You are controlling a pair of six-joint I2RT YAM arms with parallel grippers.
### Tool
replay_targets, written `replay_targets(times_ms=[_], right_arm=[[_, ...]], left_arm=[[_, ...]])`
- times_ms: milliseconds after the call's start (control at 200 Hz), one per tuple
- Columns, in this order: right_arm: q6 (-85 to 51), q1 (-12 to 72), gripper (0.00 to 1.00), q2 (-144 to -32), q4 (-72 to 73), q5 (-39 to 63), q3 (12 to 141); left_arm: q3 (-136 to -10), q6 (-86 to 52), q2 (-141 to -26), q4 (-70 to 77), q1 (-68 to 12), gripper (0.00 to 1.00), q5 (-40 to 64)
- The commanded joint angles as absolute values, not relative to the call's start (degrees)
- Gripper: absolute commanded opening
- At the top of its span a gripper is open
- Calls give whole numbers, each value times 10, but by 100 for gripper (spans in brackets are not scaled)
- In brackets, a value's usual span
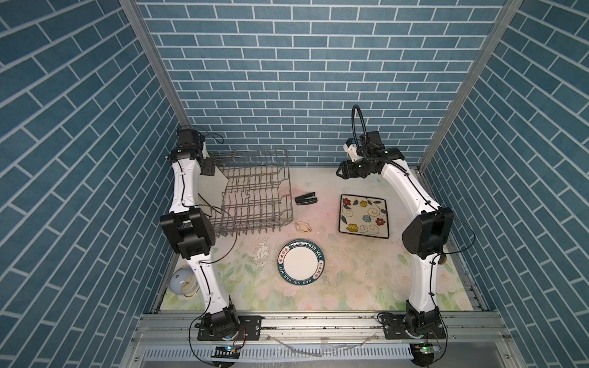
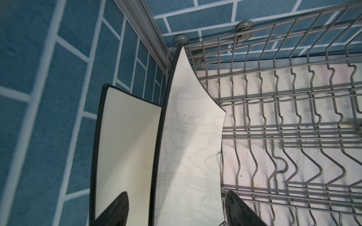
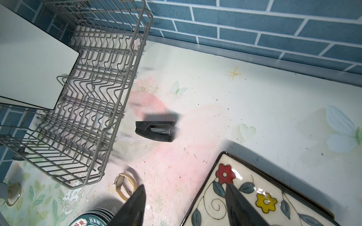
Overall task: Unload the plates from the dish rack
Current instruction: Pick up a plate from the dish rack.
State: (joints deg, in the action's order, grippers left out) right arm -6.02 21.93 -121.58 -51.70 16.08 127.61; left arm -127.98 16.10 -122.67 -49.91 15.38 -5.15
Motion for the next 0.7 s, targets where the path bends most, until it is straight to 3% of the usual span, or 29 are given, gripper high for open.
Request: replay_targets(times_ms=[0,260,695], right_arm=[[-66,227,65,-1234,-572,143,1330],[-69,239,64,-1253,-601,123,1372],[-66,247,63,-1275,-604,114,1368]], left_arm=[[-1279,166,-1251,-487,159,78,-46],[-1293,164,-1279,-495,166,75,-8],[-1292,147,-1284,-507,166,60,47]])
